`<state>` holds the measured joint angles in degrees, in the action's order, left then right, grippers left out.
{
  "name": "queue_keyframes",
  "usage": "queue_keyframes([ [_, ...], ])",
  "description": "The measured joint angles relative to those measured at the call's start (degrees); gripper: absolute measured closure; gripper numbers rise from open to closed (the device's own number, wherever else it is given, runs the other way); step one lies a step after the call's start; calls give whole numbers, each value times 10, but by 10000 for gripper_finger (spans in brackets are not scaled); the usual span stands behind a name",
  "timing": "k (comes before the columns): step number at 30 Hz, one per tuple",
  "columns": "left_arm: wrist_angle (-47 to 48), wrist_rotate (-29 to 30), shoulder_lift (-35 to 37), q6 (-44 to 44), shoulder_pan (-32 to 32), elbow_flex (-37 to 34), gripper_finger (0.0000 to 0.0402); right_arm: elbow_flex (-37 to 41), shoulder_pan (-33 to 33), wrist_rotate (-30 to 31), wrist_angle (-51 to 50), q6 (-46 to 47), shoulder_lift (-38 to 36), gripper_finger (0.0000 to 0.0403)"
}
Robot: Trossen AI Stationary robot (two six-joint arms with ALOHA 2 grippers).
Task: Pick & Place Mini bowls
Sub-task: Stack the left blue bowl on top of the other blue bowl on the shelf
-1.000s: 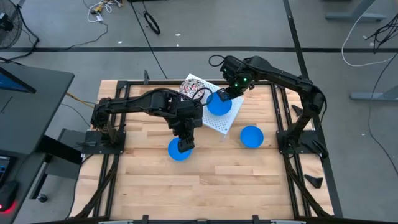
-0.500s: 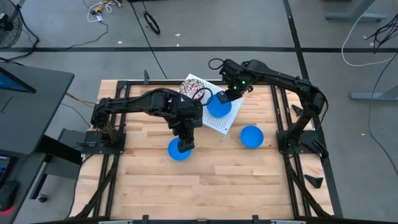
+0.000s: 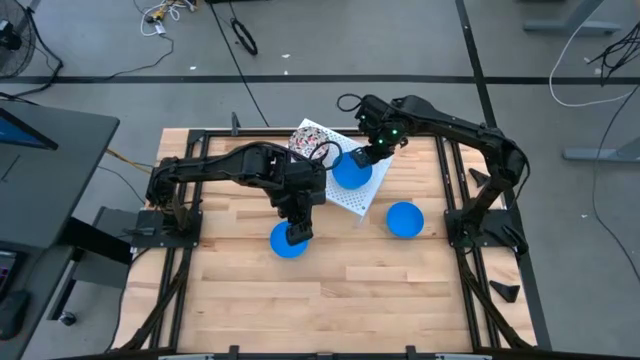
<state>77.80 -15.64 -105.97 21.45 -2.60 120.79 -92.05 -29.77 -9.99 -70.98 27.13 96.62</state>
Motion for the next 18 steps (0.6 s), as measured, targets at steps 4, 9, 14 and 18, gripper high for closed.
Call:
queue_keyframes([
  [4, 0, 0, 0, 0, 0, 0, 204, 0, -13, 0, 1, -6, -21, 269],
  [9, -1, 0, 0, 0, 0, 0, 204, 0, -22, 1, 9, -16, -57, 253],
  [14, -1, 21, 0, 0, 0, 0, 204, 0, -22, 0, 40, -79, -104, 247],
  [18, -11, 44, 0, -1, 0, 0, 204, 0, -15, 1, 81, -126, -150, 250],
])
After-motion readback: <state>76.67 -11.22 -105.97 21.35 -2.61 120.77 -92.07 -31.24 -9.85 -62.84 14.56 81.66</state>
